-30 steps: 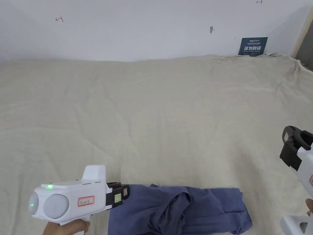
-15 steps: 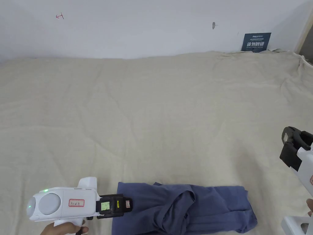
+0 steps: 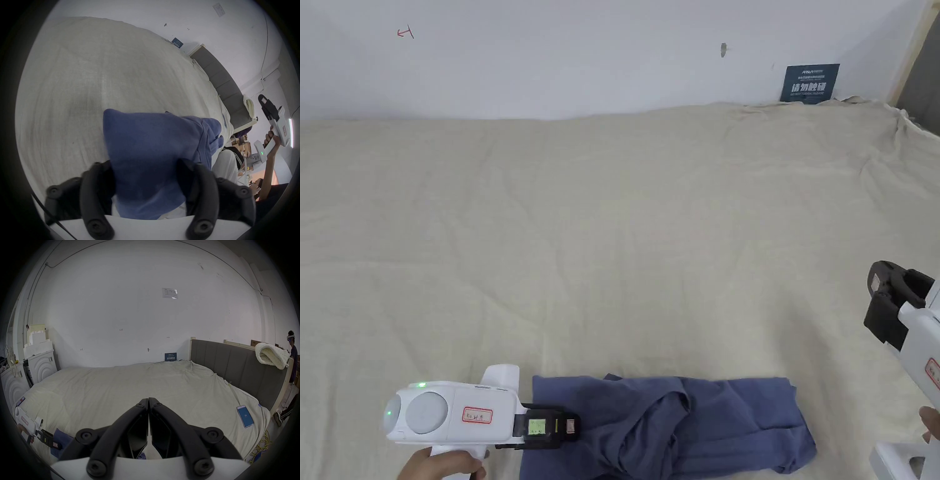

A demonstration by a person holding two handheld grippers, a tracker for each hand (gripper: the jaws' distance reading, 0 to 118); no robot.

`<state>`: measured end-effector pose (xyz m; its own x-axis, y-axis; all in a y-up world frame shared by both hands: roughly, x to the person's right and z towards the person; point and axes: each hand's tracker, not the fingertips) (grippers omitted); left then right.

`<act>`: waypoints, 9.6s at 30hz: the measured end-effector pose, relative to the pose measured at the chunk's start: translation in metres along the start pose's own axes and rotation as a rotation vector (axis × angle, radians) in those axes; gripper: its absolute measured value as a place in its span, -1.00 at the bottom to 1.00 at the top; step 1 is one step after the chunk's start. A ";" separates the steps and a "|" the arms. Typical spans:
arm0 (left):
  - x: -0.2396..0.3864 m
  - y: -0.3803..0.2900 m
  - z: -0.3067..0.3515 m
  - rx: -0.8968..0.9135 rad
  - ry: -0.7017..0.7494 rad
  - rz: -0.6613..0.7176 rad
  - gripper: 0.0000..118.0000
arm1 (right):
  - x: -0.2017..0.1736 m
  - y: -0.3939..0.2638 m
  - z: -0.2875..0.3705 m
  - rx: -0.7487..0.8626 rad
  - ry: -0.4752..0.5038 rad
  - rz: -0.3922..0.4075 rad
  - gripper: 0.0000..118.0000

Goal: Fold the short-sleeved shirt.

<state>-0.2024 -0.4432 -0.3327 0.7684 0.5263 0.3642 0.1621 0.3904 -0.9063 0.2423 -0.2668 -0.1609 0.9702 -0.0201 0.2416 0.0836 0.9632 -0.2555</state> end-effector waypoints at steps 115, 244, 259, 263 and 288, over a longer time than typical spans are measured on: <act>0.169 -0.035 -0.058 0.424 0.274 -0.238 -1.00 | 0.032 -0.002 0.026 0.022 -0.019 -0.051 -0.99; 0.031 -0.009 0.047 0.147 0.019 0.072 0.47 | -0.164 -0.186 -0.053 -0.335 0.144 0.025 -1.00; 0.020 0.012 -0.011 0.013 -0.081 0.094 0.78 | -0.155 -0.196 -0.062 -0.335 0.144 0.024 -1.00; 0.019 0.015 -0.020 -0.013 -0.099 0.118 0.16 | -0.154 -0.198 -0.063 -0.336 0.145 0.025 -1.00; 0.045 0.023 0.008 0.017 -0.020 -0.002 -0.83 | -0.140 -0.108 -0.032 -0.115 0.184 0.002 -1.00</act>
<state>-0.1690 -0.4040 -0.3357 0.7553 0.5408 0.3701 0.1524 0.4043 -0.9018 0.1050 -0.3770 -0.1966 0.9946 -0.0772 0.0692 0.0972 0.9266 -0.3632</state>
